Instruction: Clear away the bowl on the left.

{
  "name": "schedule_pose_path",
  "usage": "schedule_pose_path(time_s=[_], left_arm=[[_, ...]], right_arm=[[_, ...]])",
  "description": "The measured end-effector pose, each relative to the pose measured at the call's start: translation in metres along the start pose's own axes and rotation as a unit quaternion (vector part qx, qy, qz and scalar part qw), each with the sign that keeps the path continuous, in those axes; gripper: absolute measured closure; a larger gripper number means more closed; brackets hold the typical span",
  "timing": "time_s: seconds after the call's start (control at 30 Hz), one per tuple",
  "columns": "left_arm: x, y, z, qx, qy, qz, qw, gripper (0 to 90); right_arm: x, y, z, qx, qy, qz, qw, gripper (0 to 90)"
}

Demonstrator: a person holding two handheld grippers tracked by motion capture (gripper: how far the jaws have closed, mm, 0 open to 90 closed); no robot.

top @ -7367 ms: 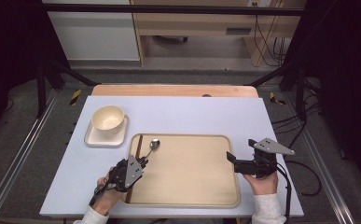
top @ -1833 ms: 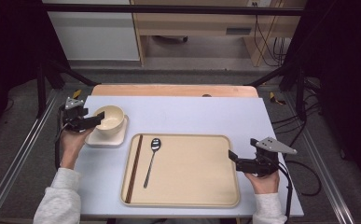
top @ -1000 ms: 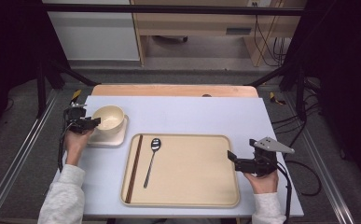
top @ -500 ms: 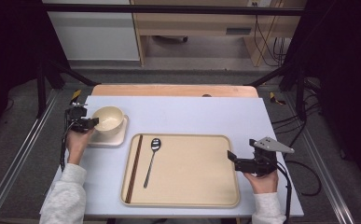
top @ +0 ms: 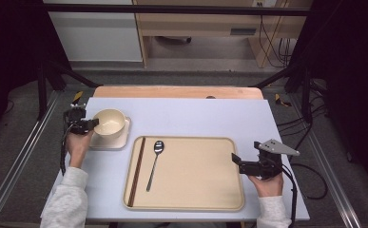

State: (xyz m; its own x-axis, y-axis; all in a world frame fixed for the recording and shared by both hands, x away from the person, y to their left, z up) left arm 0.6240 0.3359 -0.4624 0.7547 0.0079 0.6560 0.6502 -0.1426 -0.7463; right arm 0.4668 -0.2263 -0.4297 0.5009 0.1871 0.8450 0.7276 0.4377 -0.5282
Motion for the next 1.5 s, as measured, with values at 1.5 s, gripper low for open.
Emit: schedule_pose_path(time_s=[1.5], left_arm=[[-0.012, -0.088, -0.050, -0.070, 0.065, -0.162, 0.9822, 81.7]], right_arm=[[0.000, -0.002, 0.000, -0.002, -0.001, -0.003, 1.0000, 3.4]])
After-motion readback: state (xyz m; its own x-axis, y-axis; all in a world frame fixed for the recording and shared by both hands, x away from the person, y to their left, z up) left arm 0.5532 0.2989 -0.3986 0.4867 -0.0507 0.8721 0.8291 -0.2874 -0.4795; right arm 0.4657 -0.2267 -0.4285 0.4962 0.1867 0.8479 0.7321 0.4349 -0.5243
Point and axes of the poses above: each handheld gripper's, and its own axes: y roughly forward along the jaws, x roughly out of its top, z roughly to its left, the point moved 4 cm from there along y, roughly forward along the jaws, and after that the axes turned 6 degrees about z, right-handed, at the moved point
